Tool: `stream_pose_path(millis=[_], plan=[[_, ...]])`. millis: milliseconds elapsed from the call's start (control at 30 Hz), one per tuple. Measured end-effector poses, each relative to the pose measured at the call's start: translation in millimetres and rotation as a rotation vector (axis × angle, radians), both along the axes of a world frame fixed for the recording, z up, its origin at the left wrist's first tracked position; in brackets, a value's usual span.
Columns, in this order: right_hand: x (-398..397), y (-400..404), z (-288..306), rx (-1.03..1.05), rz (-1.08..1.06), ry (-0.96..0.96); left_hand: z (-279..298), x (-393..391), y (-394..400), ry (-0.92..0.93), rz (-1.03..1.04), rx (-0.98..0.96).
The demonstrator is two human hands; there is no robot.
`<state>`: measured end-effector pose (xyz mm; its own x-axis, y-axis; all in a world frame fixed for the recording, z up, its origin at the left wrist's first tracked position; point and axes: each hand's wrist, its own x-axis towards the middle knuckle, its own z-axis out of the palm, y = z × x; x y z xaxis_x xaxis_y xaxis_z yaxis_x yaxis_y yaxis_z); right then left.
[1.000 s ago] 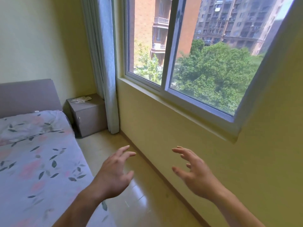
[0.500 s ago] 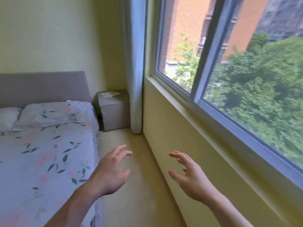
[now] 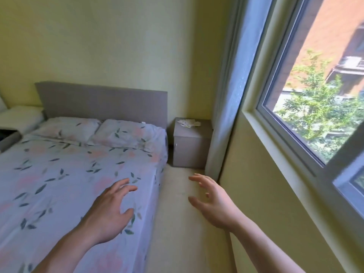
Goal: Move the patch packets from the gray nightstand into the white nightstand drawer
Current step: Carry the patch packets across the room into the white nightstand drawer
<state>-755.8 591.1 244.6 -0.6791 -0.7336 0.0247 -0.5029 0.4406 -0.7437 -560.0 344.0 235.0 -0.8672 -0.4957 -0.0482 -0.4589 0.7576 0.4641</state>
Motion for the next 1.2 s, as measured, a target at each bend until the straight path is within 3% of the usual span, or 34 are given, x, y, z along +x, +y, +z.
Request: stream_pose_path(millis=[533,867,1200], plan=[[-292.9,-111.7,-14.9,-0.021,-0.157,-0.049,30.6,-353.1,-118.8,0.045,-0.232,-0.001],[-519.5,-194.0,-41.4,-0.033,-0.113,-0.108,9.4,-568.2,-184.3,-0.037,-0.186,0.022],[-708.4,-284.7,-48.3,0.036,0.012,-0.105,-7.7,-710.9,-262.5,-0.04,-0.048,0.021]])
